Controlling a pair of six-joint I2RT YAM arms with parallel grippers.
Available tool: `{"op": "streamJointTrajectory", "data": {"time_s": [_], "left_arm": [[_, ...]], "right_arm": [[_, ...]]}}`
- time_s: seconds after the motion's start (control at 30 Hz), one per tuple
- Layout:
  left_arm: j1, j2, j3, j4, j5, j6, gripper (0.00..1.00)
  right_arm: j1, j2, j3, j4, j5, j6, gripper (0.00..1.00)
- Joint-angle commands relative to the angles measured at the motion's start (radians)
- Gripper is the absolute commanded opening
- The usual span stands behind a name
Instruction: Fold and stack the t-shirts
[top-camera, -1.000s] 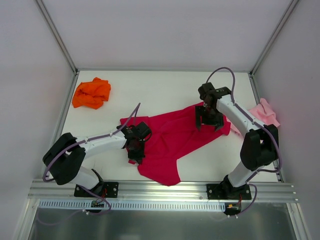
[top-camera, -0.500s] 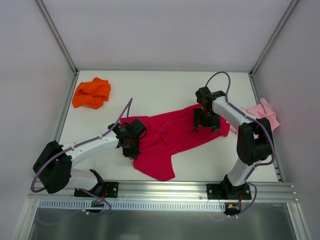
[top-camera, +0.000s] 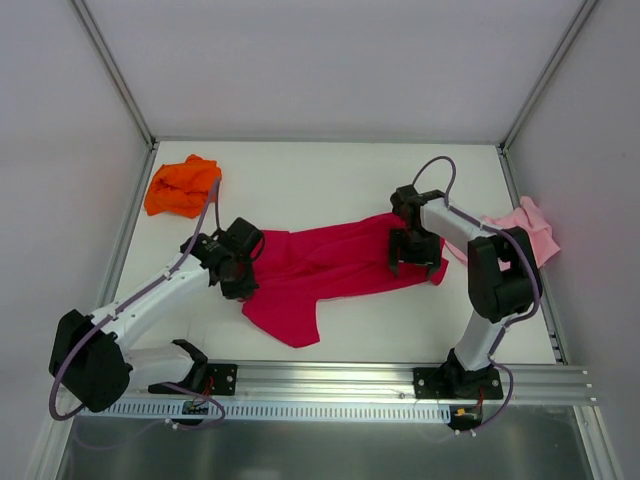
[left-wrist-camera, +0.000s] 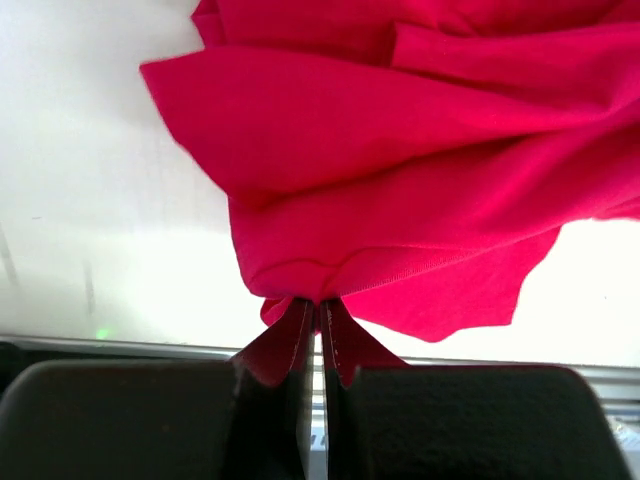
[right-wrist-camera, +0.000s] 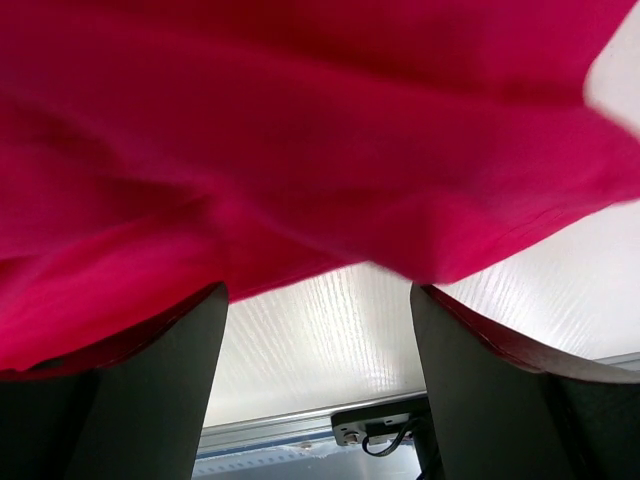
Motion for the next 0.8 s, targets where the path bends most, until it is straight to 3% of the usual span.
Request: {"op": "streamJointTrajectory", "data": {"time_s": [0.0, 0.23, 0.47, 0.77], "left_arm": [[0.054, -0.041, 0.042, -0.075, -0.044, 0.054, 0.0], [0.066, -0.047, 0.07, -0.093, -0.044, 0.07, 0.0], [0.066, -0.048, 0.098, -0.093, -0.028, 0.076, 0.0], [0.066, -0.034, 0.2, -0.098, 0.007, 0.087, 0.0]], "right_arm": [[-0.006, 0.006, 0.001, 0.0, 0.026, 0.013, 0.79], [-0.009, 0.005, -0.008, -0.003, 0.063, 0.007, 0.79], [-0.009, 0.038, 0.007, -0.017, -0.046, -0.01, 0.79], [-0.012, -0.014, 0.05, -0.069, -0.052, -0.037, 0.79]]}}
